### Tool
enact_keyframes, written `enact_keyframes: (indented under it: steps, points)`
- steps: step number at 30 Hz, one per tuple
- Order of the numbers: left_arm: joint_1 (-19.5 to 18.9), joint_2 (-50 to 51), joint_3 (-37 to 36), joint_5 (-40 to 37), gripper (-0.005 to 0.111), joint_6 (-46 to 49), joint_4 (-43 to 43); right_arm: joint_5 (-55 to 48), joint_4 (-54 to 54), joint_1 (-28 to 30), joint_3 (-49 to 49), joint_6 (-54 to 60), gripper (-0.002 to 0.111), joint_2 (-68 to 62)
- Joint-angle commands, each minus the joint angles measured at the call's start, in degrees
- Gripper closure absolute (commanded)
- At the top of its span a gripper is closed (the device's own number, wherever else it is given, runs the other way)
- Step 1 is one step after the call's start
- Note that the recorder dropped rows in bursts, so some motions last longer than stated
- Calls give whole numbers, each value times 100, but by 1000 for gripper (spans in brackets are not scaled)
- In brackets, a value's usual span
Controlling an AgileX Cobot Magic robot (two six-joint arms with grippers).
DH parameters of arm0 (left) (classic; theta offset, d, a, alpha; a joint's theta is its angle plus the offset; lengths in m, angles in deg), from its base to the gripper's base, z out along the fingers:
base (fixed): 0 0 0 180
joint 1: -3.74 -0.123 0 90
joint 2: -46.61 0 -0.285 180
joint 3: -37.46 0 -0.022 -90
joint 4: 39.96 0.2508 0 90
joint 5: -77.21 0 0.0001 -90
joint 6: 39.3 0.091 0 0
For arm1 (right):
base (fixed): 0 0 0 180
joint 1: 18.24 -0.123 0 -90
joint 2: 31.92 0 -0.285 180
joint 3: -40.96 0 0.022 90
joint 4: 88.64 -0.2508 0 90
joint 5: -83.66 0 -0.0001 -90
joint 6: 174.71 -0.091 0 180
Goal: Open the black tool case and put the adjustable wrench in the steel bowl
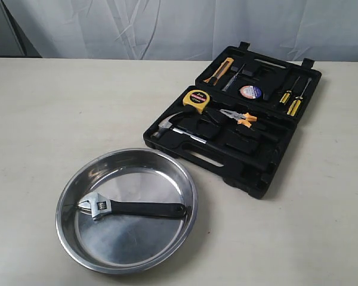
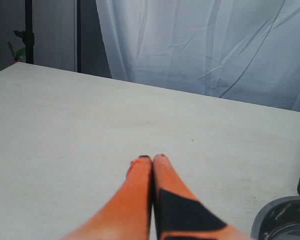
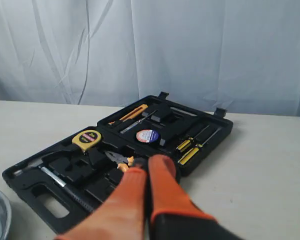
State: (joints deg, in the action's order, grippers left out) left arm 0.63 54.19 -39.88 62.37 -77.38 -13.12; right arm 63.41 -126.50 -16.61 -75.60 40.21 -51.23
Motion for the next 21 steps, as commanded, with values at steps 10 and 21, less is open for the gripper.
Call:
enact_keyframes:
  steps: [10,21]
  points:
    - [37,20,12,35,106,-25,26,-109,3154,38,688,-3773,108,954]
    - [37,20,12,35,106,-25,26,-319,3373,38,1067,-3773,108,1152]
